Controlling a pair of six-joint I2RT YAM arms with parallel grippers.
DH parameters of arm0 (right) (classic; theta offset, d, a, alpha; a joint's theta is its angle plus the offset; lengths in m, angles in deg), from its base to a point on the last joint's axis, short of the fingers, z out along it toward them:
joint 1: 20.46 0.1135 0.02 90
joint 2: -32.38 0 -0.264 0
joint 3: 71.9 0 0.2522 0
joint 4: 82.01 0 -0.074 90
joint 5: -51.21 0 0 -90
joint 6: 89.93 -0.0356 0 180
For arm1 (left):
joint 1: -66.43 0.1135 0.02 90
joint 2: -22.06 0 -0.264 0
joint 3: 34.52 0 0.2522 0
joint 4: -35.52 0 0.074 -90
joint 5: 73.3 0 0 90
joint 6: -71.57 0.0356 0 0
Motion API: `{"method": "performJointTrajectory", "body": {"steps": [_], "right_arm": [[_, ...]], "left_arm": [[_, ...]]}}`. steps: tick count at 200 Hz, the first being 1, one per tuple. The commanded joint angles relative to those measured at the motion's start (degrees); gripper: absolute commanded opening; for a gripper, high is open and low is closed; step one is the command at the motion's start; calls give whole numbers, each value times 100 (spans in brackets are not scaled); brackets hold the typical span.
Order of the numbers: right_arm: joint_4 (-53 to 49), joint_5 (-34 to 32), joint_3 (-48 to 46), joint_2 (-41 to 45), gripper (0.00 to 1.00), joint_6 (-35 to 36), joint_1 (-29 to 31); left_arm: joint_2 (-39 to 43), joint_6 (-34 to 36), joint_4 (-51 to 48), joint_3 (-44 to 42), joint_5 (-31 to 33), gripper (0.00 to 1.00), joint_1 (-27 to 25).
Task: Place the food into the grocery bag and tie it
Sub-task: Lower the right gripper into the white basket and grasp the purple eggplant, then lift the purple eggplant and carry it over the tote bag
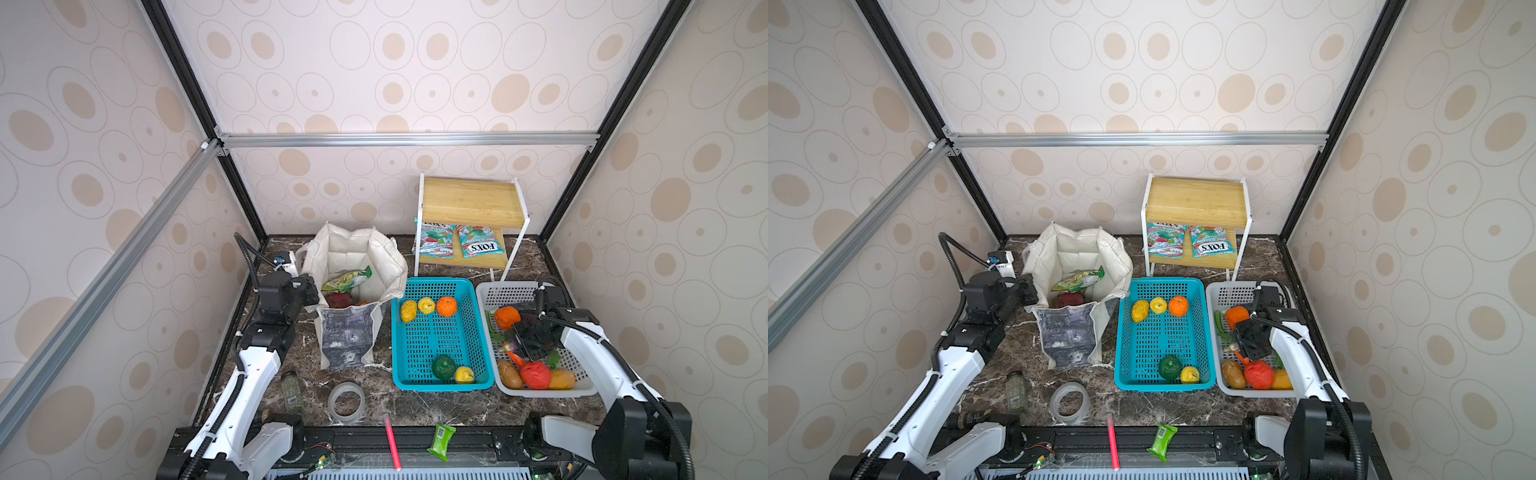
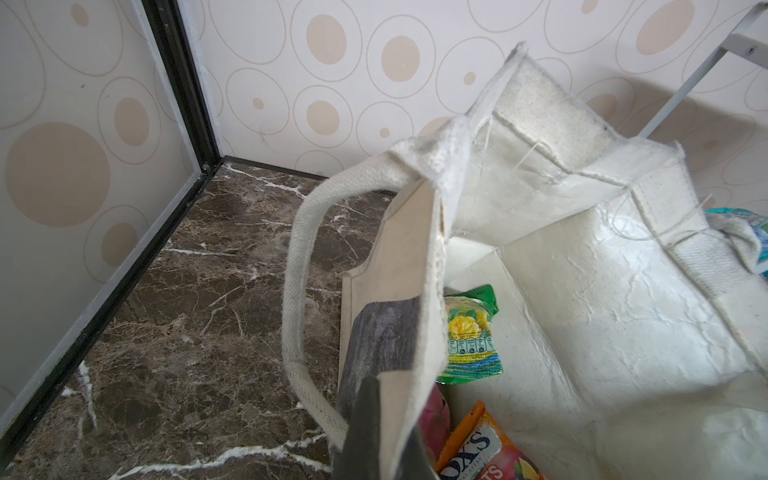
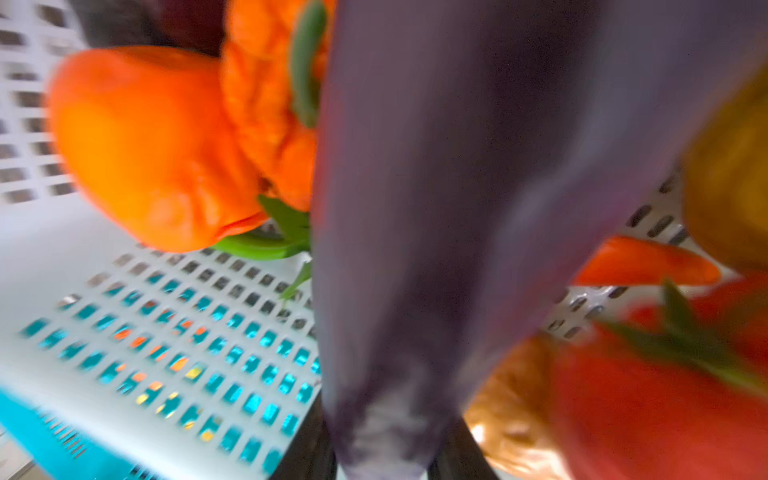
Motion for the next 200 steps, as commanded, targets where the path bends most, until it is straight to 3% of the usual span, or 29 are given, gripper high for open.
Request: {"method": "performJointTrajectory", "body": {"steps": [1,57,113,158,200], "right_arm": [[-286,-133,209,280,33,49,14],[18,-11,604,589,28,1224,54],[308,271,847,765,27,1831,309],[660,96,1308,809,23,2124,1257],[1029,-431,2132,403,23,2326,2827]], "left_arm": [[30,59,101,20,-13,0,31],[26,53,92,20,-8,0,30],[4,58,89,14,1,0,30],[6,55,83,17,13,0,25],[22,51,84,16,-3,0,30]]}}
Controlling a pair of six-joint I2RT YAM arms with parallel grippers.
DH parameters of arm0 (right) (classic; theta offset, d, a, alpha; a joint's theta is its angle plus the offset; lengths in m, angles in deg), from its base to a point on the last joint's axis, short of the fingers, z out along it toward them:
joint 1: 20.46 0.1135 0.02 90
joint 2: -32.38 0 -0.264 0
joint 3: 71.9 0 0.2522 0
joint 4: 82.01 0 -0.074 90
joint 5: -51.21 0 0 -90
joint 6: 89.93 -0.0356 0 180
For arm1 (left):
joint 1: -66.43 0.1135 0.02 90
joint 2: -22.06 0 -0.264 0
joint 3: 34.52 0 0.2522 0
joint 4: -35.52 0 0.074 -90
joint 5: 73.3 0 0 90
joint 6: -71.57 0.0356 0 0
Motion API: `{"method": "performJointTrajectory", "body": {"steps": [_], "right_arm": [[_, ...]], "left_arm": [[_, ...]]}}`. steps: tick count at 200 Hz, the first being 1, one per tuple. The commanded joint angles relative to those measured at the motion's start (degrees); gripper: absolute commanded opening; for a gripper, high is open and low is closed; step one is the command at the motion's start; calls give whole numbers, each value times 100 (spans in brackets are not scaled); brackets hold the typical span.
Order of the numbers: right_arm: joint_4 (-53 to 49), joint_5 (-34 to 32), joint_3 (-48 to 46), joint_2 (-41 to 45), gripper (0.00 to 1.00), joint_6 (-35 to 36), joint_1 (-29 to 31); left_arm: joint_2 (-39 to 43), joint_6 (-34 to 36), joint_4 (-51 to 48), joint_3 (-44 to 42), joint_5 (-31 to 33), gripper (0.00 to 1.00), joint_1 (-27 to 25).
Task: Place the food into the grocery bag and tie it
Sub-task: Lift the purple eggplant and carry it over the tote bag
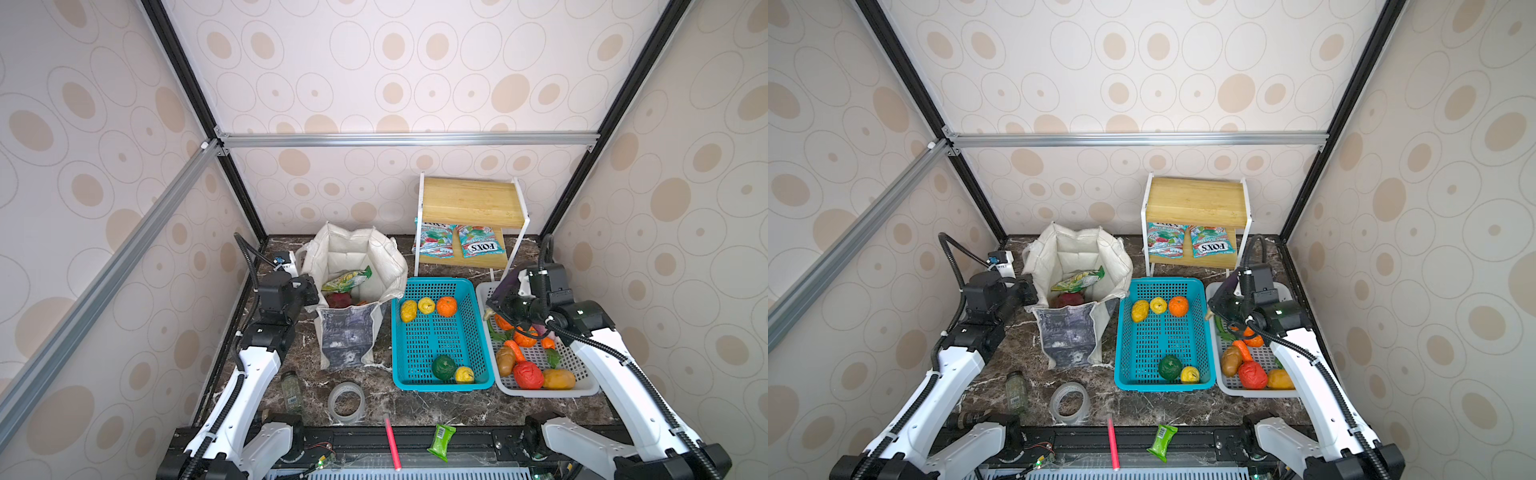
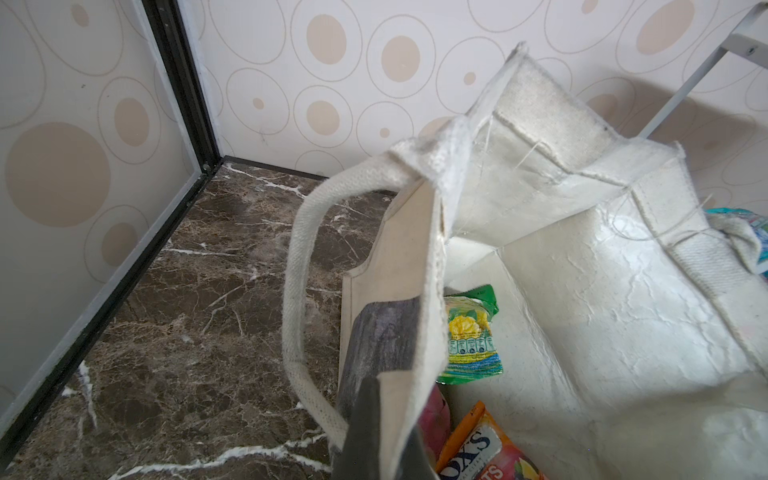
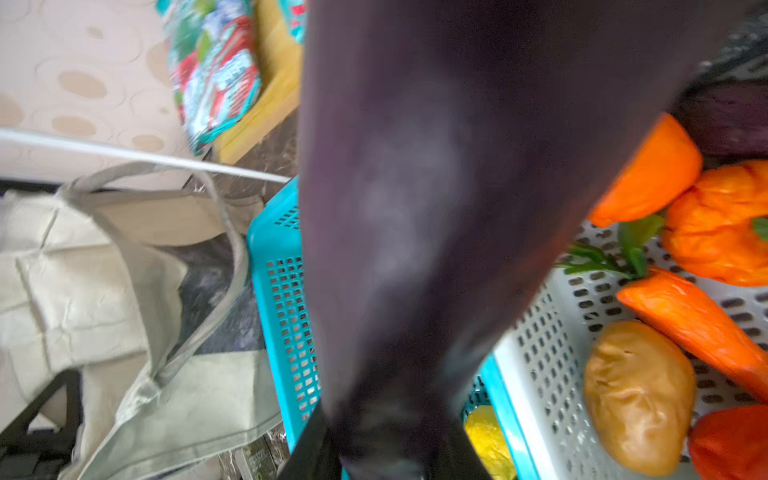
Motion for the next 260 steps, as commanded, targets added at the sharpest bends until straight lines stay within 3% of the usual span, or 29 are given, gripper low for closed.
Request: {"method": "performJointTrajectory", "body": {"steps": [1,41,76,124,143,180,260], "right_arm": [[366,-424,541,-228,23,280,766],[438,-1085,1830,-1377,23,767,2171],[83,-1349,3778,-3068,24,1081,3062],[-1110,-991,6838,-5660,24,1280,3415],[-1453,-758,7643,-6420,24,1377,3442],[-1413,-543,7597,-7021,24,1365,3464],[-1588,-716,7530,-7938,27,1220,3447]], "left_arm": [[23,51,84,15,-6,0,30],[-4,50,73,17,-37,0,29],[22,68,76,22,-23,0,29],[43,69,93,1,-25,0,22],[24,66,100,9,-61,0,21],[28,56,106,9,-100,0,18],[83,59,108,12,-92,0,19]]}}
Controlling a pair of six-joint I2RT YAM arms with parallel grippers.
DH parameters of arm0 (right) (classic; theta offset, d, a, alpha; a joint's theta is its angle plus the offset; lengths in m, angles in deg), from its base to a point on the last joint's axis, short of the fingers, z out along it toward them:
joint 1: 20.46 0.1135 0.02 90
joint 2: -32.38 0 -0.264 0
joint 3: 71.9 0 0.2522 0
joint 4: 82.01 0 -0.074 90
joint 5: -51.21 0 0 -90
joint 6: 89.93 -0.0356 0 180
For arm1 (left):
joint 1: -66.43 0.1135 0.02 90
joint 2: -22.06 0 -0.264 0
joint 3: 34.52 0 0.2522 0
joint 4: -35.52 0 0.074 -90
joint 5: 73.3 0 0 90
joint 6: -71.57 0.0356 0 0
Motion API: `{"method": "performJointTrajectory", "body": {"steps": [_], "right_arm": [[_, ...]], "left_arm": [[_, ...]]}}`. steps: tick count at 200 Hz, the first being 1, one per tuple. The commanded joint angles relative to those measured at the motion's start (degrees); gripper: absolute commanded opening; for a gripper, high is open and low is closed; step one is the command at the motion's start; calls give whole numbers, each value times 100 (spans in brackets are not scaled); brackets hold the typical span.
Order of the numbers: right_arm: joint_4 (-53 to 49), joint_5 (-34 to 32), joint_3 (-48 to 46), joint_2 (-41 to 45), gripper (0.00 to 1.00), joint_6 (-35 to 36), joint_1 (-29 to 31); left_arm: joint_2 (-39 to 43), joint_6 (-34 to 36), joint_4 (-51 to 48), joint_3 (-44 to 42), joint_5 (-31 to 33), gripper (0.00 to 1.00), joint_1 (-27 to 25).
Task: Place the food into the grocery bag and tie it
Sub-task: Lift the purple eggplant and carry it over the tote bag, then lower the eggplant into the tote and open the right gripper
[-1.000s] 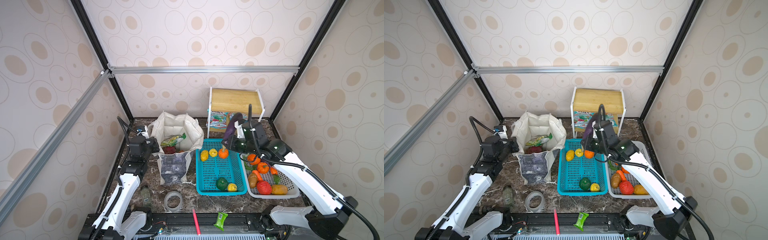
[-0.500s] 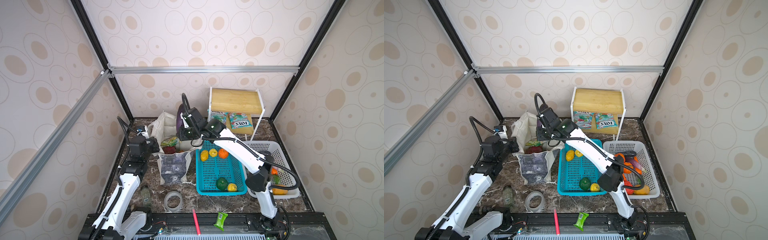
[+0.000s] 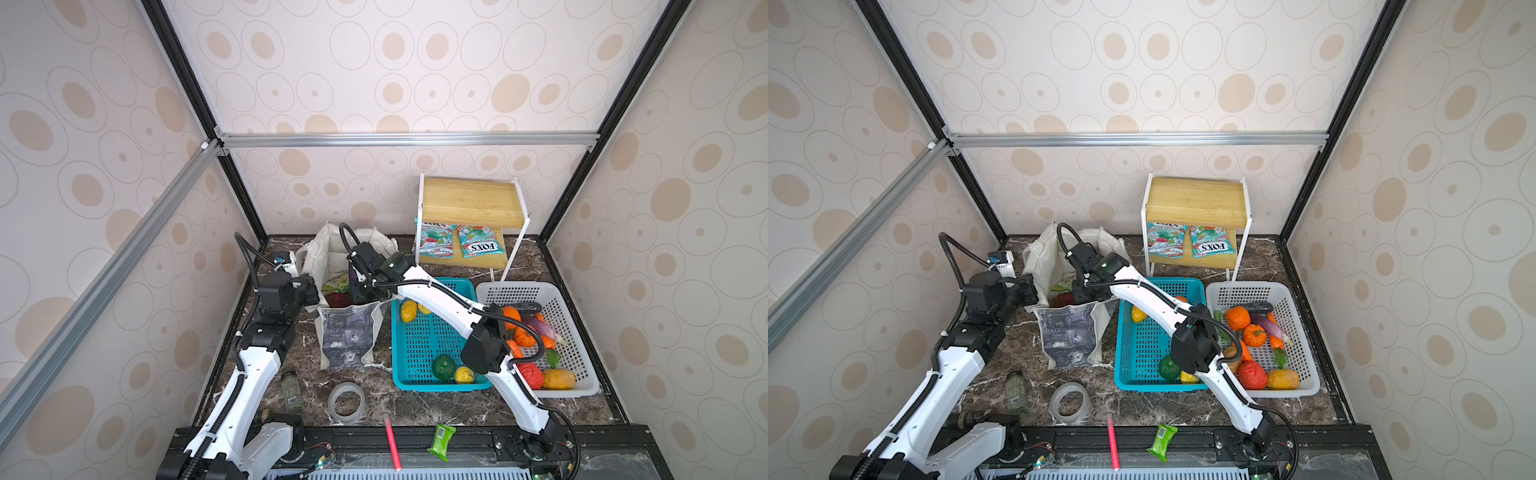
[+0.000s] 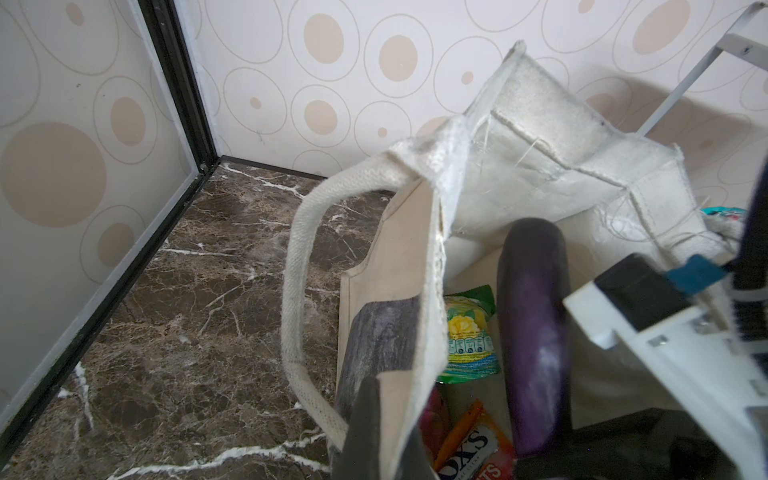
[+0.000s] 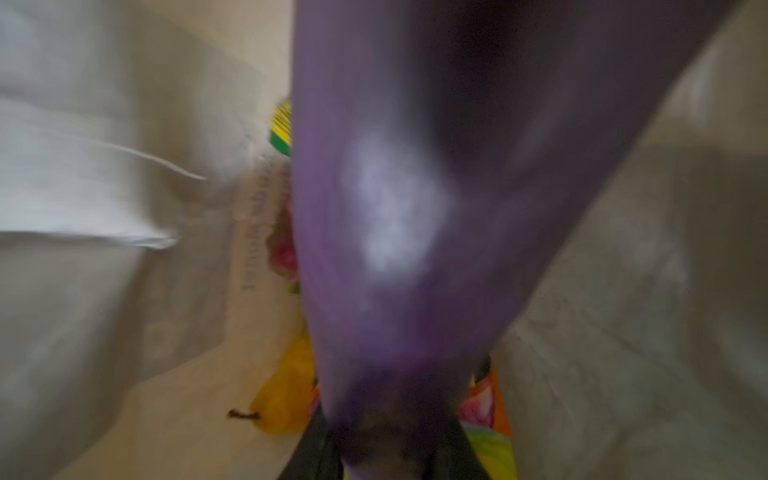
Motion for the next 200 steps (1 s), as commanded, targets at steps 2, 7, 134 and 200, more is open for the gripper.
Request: {"method": "performJointTrajectory", "body": {"steps": [2,7,134,200], "right_arm": [[-288,-117,70,-290,27,-79,2],[-292,-110,73,-322,27,-81,0],[-1162,-2296,128,1332,91,145,431],[-1540,-3277,-277,2368,95,-39,598]], "left_arm": [[80,62,106,9,-56,0,20],[85,62,106,6,-57,0,19],[94,31,117,1,-74,0,20],[102,31,126,2,-69,0,21]]}}
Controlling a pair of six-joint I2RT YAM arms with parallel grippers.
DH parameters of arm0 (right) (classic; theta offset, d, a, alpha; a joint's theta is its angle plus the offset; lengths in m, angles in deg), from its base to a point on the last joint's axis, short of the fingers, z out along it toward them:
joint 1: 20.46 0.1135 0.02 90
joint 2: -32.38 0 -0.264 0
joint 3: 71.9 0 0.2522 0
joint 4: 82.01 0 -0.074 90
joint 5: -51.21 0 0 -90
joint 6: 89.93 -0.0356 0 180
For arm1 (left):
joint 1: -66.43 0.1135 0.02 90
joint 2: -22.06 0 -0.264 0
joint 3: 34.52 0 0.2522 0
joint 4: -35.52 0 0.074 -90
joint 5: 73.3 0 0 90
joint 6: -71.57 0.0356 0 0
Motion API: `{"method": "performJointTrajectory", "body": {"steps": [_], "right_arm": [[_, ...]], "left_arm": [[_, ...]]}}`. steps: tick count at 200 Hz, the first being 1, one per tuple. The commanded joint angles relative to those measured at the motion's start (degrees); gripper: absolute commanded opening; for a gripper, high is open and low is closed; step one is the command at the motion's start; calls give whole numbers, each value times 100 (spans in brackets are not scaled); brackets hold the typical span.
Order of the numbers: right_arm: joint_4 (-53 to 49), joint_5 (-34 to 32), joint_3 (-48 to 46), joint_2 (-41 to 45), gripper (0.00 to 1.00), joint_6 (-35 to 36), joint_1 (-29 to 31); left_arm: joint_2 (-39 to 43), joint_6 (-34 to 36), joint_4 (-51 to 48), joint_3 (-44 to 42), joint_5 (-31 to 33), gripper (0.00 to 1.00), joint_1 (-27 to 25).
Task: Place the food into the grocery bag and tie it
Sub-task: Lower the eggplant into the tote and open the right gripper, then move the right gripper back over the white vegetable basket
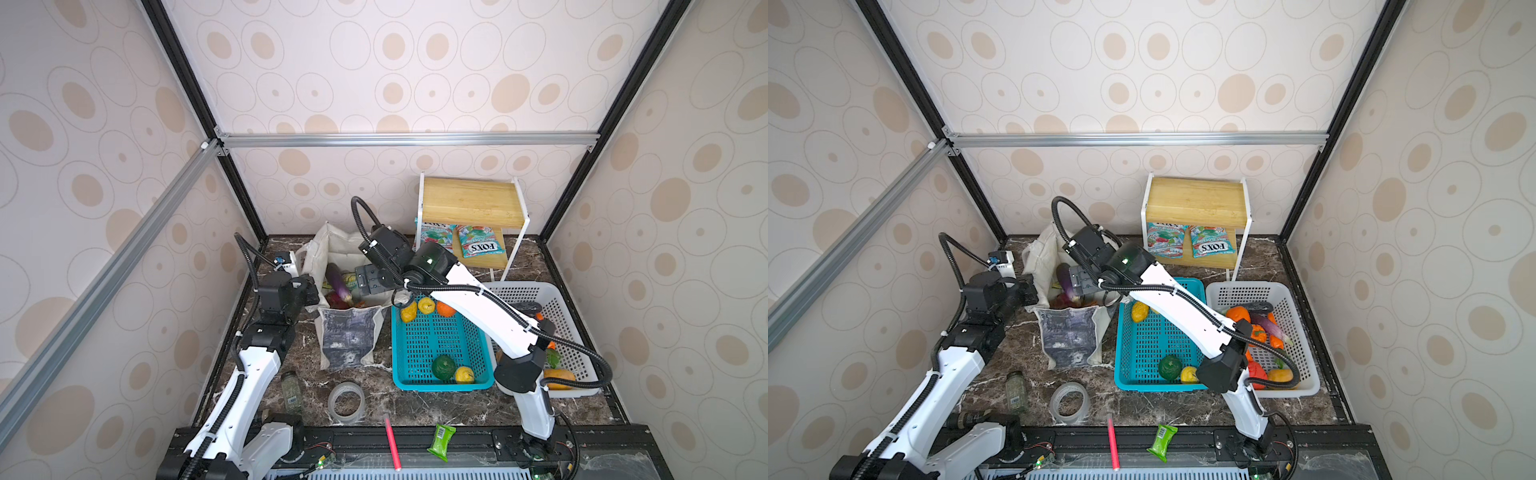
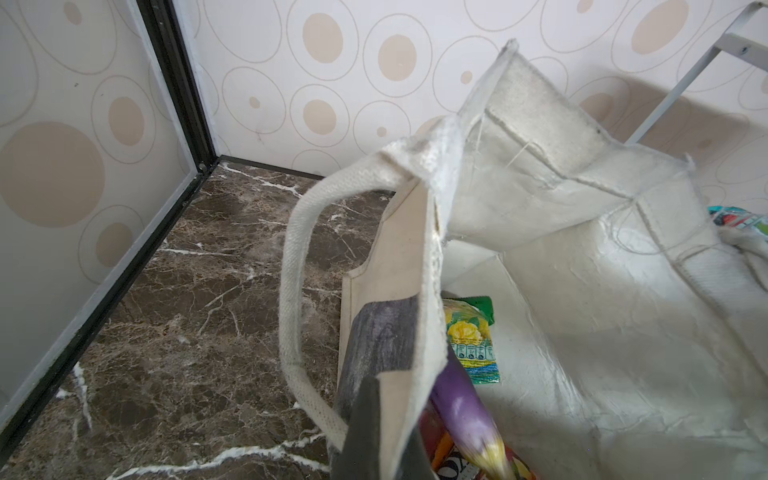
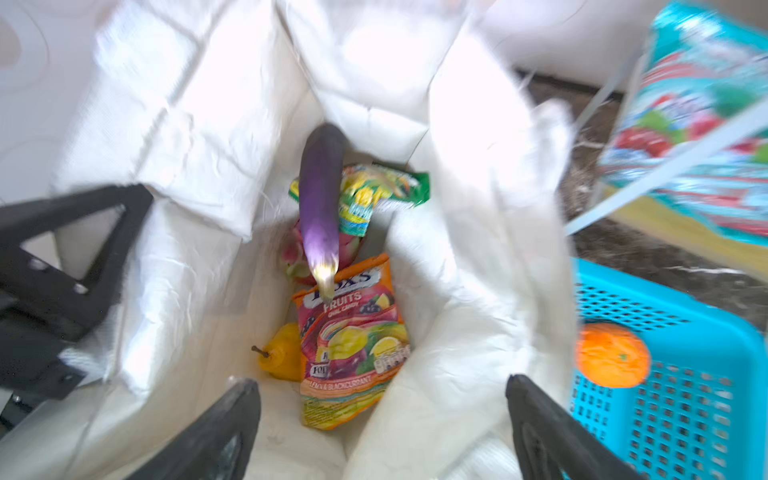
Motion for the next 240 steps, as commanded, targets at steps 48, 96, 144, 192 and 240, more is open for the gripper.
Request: {"method": "performJointTrajectory", "body": {"steps": [48,96,144,192,240], "right_arm": [[-390,-1703,-1567,1666,100,-966,99],[975,-937,-4163,3620,100,-875,-670],[2349,-821,-6464,5452,100,-715,-1030],[261,-1058,-6178,5202,100,-1547,-2015],[130,65,-7237,5515,100,-1613,-3203]], "left_arm": [[90,17,135,4,-81,0,16],[116,24,127,-1,-52,0,19],[138,29,127,-4,-22,0,16],[104,34,121,4,-35,0,16],[102,44,116,1,5,0,21]]}}
